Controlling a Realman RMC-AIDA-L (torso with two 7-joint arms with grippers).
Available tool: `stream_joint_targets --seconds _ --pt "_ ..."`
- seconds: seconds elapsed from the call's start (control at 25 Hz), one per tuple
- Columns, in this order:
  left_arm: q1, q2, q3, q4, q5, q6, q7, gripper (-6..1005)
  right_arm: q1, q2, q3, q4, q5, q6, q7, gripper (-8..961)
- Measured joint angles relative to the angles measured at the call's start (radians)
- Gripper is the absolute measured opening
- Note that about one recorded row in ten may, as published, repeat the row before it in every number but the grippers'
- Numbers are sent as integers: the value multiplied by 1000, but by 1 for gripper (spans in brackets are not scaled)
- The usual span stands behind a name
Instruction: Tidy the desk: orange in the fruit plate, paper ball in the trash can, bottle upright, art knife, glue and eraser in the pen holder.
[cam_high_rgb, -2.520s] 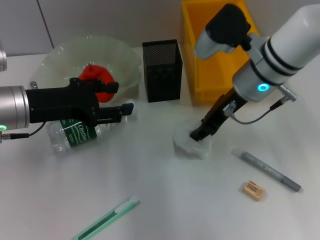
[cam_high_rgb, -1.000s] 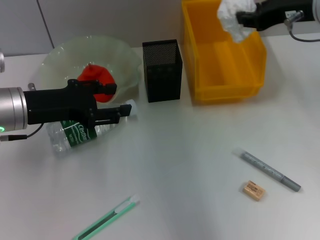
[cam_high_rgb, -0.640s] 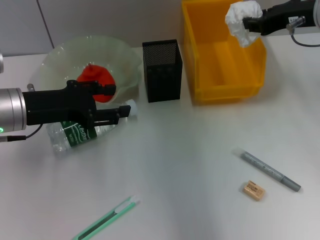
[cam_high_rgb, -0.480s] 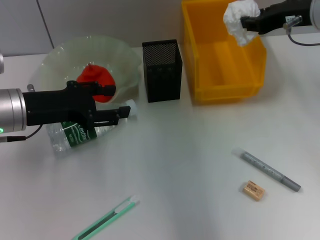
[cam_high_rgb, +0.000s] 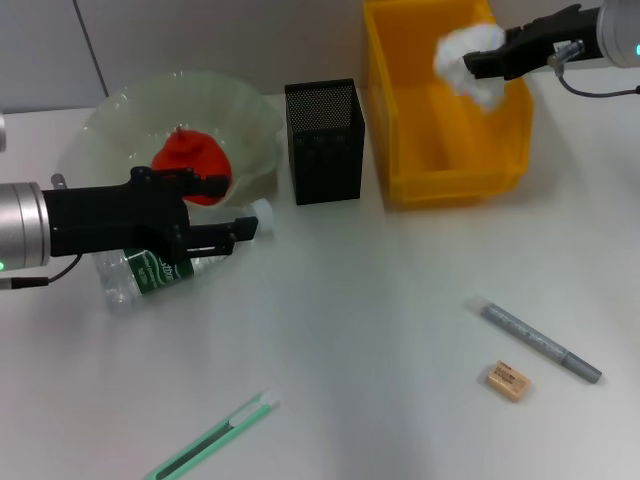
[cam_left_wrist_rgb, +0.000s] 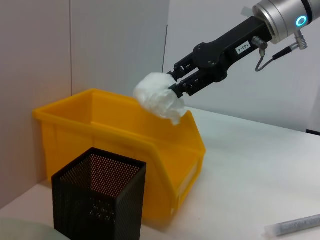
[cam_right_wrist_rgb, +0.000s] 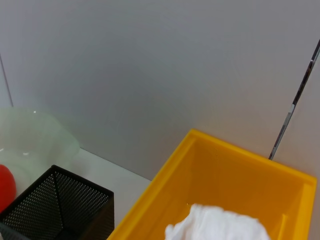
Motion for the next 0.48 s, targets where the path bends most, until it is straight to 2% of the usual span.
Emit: stream_joint_targets --seconds 0.2,0.48 --pt "1 0 -2 1 0 -1 -1 695 2 0 0 2 0 10 0 548" --pt "-2 0 -10 3 -1 -3 -2 695 -26 5 -20 -37 33 12 0 655"
